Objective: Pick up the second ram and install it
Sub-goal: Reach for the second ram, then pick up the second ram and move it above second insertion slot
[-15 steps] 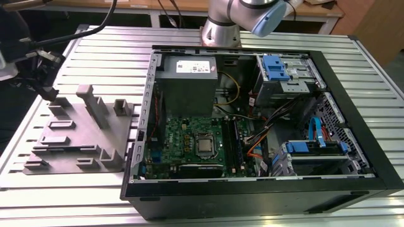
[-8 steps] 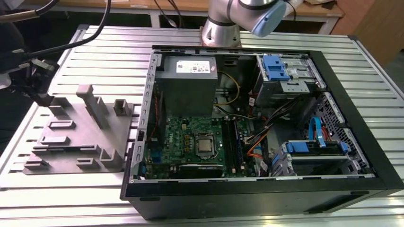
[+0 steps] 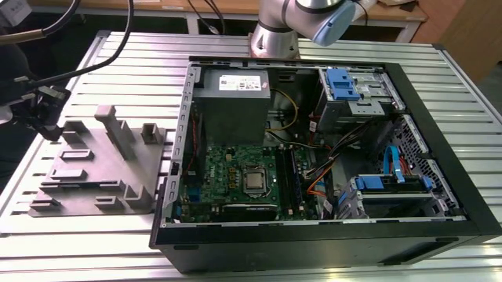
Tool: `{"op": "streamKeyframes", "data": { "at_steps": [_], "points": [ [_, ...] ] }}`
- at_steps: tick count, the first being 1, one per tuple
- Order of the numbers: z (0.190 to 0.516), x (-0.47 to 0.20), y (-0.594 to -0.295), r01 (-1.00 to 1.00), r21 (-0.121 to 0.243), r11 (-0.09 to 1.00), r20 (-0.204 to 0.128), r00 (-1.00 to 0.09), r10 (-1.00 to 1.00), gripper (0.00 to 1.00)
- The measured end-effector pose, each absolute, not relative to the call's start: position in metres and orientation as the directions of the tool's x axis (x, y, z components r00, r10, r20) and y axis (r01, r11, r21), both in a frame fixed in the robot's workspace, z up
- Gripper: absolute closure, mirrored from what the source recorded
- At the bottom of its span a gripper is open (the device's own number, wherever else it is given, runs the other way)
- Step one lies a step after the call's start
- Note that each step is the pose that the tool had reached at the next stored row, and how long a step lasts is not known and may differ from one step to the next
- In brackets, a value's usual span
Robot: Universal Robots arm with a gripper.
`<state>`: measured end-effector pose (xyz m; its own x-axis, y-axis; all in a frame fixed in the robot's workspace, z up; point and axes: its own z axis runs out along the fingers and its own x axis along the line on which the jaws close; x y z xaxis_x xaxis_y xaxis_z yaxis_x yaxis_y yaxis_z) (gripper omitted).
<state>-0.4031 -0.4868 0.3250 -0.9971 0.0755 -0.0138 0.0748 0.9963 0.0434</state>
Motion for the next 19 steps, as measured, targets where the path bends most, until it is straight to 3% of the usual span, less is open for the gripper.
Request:
{"op": "streamKeyframes", "data": {
  "at_steps": [19],
  "points": [
    [0.306,-0.408,-0.488,0.075,0.042,0.996,-0.001,-0.997,0.075,0.93]
  ]
}}
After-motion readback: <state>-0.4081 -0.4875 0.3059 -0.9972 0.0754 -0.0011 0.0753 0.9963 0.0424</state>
